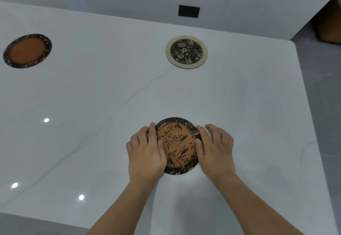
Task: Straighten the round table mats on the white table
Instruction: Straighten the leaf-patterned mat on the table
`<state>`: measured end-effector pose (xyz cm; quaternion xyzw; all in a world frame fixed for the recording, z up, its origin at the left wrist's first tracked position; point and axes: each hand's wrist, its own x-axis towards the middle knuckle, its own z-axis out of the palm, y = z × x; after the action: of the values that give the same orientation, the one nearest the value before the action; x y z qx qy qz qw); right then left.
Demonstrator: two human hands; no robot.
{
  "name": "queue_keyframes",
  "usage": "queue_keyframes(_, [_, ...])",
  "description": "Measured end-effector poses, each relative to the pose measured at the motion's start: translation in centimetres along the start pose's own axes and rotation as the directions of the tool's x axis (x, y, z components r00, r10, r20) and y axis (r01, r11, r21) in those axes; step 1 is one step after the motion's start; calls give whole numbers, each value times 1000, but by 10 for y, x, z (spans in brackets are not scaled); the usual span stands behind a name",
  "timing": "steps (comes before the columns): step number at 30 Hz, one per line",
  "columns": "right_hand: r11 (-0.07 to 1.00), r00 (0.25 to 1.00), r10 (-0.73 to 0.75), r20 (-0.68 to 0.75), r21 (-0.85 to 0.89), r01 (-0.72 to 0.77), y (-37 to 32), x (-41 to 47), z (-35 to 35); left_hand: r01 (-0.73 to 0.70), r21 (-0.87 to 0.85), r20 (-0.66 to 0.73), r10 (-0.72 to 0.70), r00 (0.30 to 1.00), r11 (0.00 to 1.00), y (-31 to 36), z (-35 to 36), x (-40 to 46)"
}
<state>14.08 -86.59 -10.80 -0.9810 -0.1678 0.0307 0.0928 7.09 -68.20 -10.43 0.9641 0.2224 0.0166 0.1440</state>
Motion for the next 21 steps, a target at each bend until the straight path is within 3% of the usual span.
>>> queue_keyframes(7, [995,996,-80,-40,52,82,6,-1,0,22,-5,-16,-22,1000,1000,2,-2,0])
queue_keyframes(14, [938,989,-129,-66,316,143,12,-2,-6,42,-7,-40,-42,998,999,1,0,1])
queue_keyframes(21, [909,991,-100,-91,398,128,12,1,-3,29,-57,-62,-33,998,998,-1,0,3])
